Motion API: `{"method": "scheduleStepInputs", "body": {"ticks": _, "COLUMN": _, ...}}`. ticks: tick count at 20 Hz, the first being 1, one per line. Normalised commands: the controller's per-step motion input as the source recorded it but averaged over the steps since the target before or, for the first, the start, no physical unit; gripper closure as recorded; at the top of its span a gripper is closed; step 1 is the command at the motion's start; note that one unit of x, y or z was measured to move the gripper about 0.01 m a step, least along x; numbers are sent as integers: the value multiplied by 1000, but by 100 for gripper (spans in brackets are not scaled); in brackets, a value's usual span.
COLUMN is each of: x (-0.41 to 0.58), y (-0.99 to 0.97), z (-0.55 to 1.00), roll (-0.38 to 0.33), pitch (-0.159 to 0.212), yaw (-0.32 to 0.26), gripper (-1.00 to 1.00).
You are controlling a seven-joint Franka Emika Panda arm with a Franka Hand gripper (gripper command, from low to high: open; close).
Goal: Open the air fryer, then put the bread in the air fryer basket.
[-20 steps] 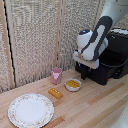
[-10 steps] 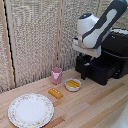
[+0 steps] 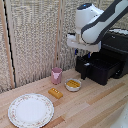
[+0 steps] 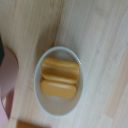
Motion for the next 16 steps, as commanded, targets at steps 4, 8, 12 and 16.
{"method": "scheduleStepInputs", "body": {"ticks": 4, "x": 72, "y": 294, "z": 170, "roll": 186, "pitch": 244, "yaw": 187, "gripper": -100}}
{"method": "scheduleStepInputs", "body": {"ticks": 8, "x": 16, "y": 241, "z": 14, "roll": 206, "pitch": 175, "yaw": 202, "gripper": -100}}
{"method": "scheduleStepInputs", "body": {"ticks": 12, "x": 0, "y": 251, "z": -45, "roll": 178, "pitch": 118, "yaw": 220, "gripper": -100}}
{"method": "scheduleStepInputs", "body": {"ticks": 16, "x": 0, "y": 341, "z": -143, "roll": 134, "pitch": 81, "yaw": 211, "gripper": -100}}
